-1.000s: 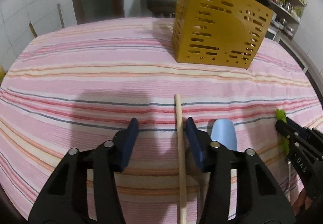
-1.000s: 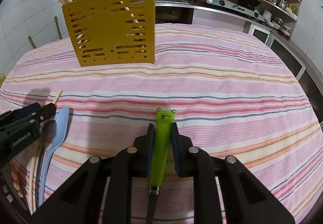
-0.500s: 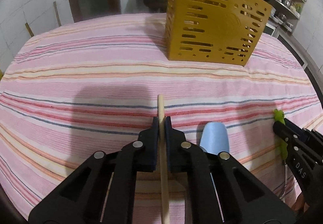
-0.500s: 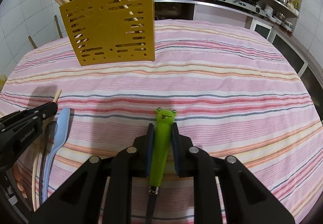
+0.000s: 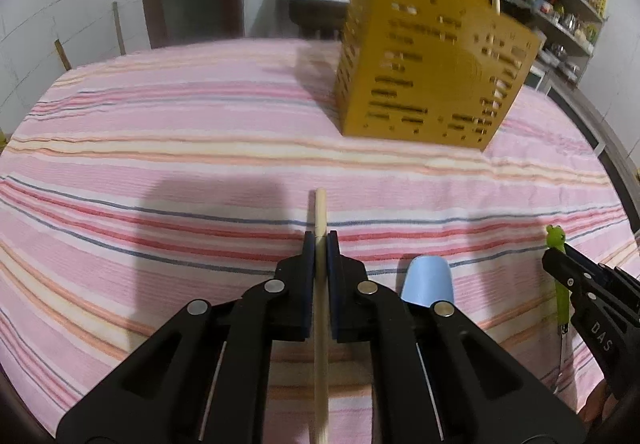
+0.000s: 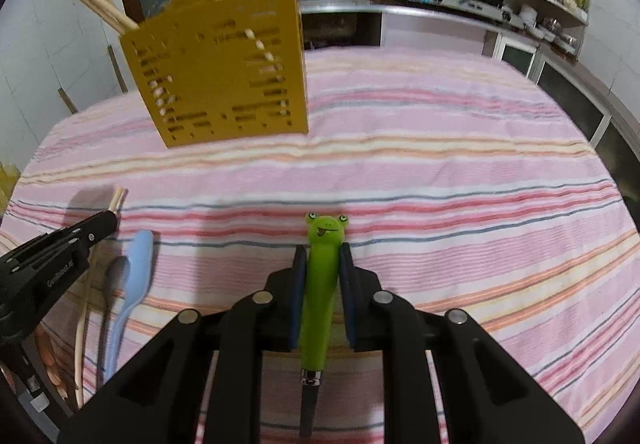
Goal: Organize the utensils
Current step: 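Lift the chopstick with the left tool while the right tool lifts the frog fork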
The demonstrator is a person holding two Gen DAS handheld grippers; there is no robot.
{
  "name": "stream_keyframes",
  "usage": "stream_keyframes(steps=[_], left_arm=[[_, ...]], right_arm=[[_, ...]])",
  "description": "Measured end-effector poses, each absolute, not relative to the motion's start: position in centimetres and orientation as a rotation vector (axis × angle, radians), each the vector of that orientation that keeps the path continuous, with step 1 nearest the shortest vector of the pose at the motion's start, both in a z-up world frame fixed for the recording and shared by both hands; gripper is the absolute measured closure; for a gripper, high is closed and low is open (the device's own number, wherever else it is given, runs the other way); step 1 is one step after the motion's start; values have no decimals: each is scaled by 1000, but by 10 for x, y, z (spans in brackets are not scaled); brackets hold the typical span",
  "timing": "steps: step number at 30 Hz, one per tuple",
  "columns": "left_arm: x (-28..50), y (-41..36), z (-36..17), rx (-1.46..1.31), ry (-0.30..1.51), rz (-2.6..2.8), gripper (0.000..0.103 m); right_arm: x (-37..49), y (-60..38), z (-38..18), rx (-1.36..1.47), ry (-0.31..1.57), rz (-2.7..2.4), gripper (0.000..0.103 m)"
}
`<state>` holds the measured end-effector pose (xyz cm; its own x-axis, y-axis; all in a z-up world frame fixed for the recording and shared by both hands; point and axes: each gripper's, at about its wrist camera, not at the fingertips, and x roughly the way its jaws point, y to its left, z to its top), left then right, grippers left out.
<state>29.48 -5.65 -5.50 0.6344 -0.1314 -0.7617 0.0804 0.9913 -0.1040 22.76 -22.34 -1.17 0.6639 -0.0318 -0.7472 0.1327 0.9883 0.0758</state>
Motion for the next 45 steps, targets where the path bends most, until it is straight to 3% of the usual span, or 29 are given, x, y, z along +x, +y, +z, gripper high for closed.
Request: stream_keyframes(steps=[21, 45], left_arm=[[183, -14, 39, -59, 431, -76, 99], [154, -17, 70, -54, 261, -94, 99]], right_arm=[[151, -209, 51, 131, 452, -67, 87], [132, -212, 77, 95, 323, -83, 87]])
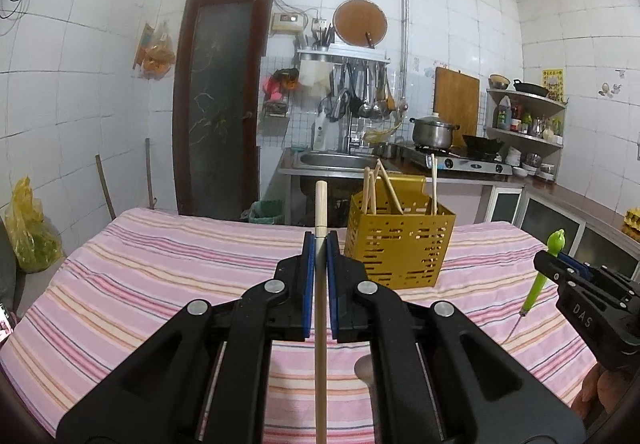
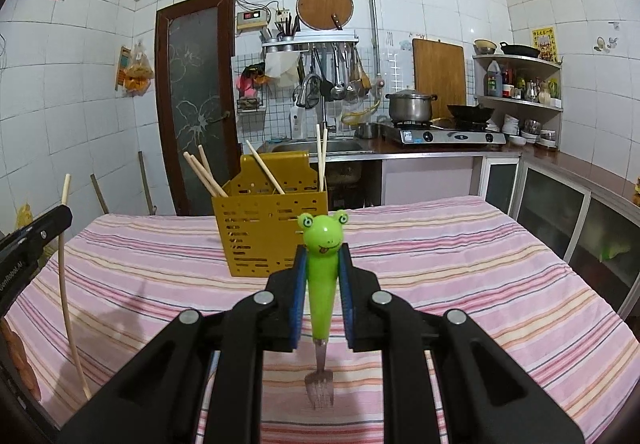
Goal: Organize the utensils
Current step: 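Lift the chopstick with the left tool while the right tool lifts the frog fork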
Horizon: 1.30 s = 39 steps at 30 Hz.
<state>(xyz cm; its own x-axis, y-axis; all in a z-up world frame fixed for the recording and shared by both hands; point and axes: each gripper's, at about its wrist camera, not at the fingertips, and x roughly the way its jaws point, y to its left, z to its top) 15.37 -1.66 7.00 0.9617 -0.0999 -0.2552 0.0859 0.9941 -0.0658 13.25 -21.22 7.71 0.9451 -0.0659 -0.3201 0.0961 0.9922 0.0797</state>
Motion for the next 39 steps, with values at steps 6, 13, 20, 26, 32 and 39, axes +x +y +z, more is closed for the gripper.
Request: stream_keyframes(steps=[6, 13, 20, 26, 32, 39], left_arm=[[159, -21, 79, -57, 242, -107, 99], [169, -27, 90, -64, 222, -126, 99], [184, -34, 103, -66, 210, -141, 99], [194, -47, 117, -51, 195, -167, 99], [214, -60, 143, -70, 162, -193, 99], [250, -72, 184, -107, 93, -236, 99]], right_arm=[[135, -210, 81, 90, 323, -84, 87], [137, -212, 88, 84, 316, -90, 87], [139, -218, 101, 79, 294, -94, 87], [145, -221, 128, 60, 254, -96, 87], [157, -224, 159, 47, 213, -93, 87], [185, -228, 192, 47, 169, -91, 87]])
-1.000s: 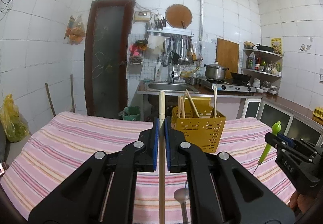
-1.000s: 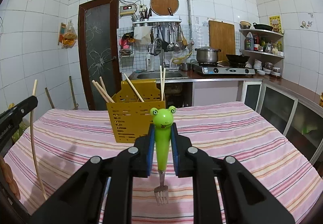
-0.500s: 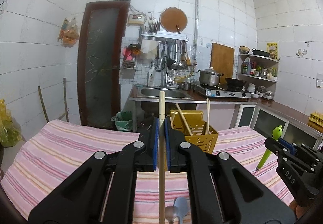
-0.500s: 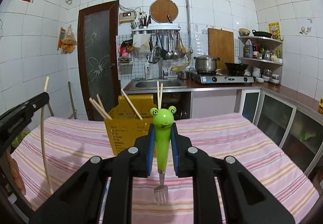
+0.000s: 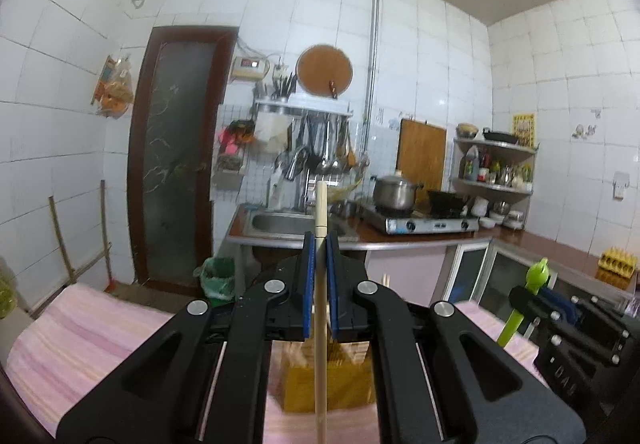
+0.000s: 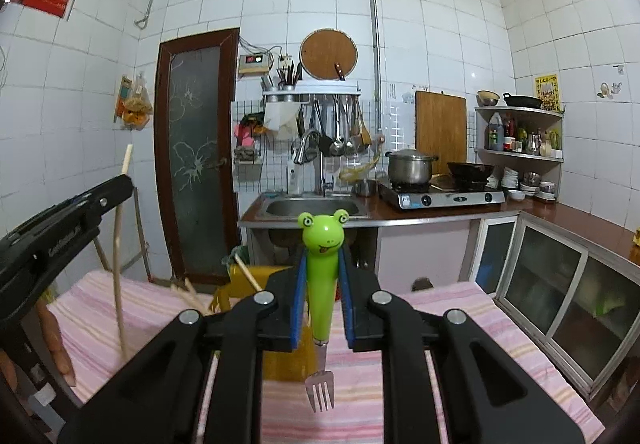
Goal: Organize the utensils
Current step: 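Lift the chopstick with the left tool while the right tool lifts the frog fork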
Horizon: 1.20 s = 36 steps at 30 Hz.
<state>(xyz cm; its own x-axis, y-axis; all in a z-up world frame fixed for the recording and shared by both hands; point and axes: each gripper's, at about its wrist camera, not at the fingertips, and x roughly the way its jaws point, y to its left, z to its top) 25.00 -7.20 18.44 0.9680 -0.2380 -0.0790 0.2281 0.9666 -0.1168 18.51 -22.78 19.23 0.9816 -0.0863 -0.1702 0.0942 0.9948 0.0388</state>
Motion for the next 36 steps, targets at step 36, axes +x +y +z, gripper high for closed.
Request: stream_keyframes(steps=[36], left_arm=[[389, -132, 153, -112, -15, -81, 99]], right_arm=[[336, -250, 163, 160, 201, -11, 87]])
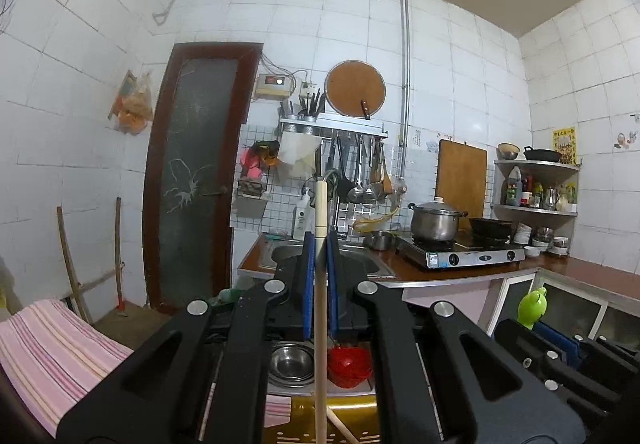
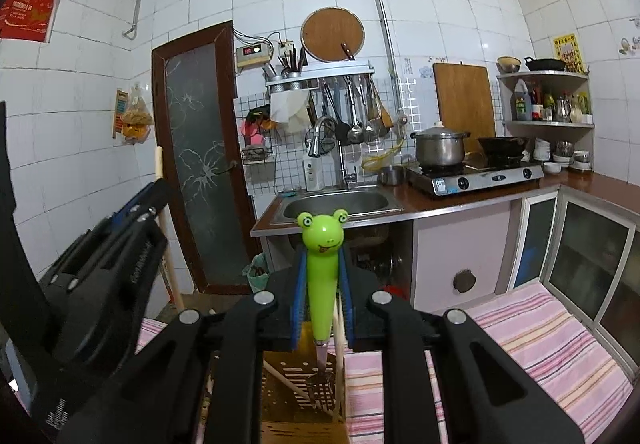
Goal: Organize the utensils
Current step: 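Lift the chopstick with the left tool while the right tool lifts the frog fork, then lower both utensils into the yellow holder and open both tools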
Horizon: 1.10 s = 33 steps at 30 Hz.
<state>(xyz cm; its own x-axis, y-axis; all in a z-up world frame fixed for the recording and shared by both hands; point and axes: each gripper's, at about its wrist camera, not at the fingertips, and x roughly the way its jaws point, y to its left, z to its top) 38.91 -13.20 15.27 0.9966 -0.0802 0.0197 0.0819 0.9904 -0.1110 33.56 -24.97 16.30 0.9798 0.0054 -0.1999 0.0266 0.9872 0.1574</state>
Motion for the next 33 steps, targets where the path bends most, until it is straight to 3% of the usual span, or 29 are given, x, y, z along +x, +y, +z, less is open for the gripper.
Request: stream_keyframes(steps=[23, 25, 27, 30, 32, 33], left_arm=[[391, -127, 150, -44, -40, -115, 98], [392, -127, 151, -33, -33, -104, 92], [394, -124, 152, -27, -8, -89, 65], [393, -113, 155, -48, 34, -90, 53], [391, -106, 158, -51, 73, -102, 51], [387, -102, 160, -52, 85, -100, 46]], right_arm=[[359, -251, 133, 153, 308, -32, 87], [359, -249, 133, 149, 316, -35, 87], [360, -247, 132, 143, 325, -39, 87], [364, -245, 132, 141, 350, -39, 87], [363, -245, 133, 146, 374, -48, 86], [363, -245, 134, 148, 384, -47, 77]])
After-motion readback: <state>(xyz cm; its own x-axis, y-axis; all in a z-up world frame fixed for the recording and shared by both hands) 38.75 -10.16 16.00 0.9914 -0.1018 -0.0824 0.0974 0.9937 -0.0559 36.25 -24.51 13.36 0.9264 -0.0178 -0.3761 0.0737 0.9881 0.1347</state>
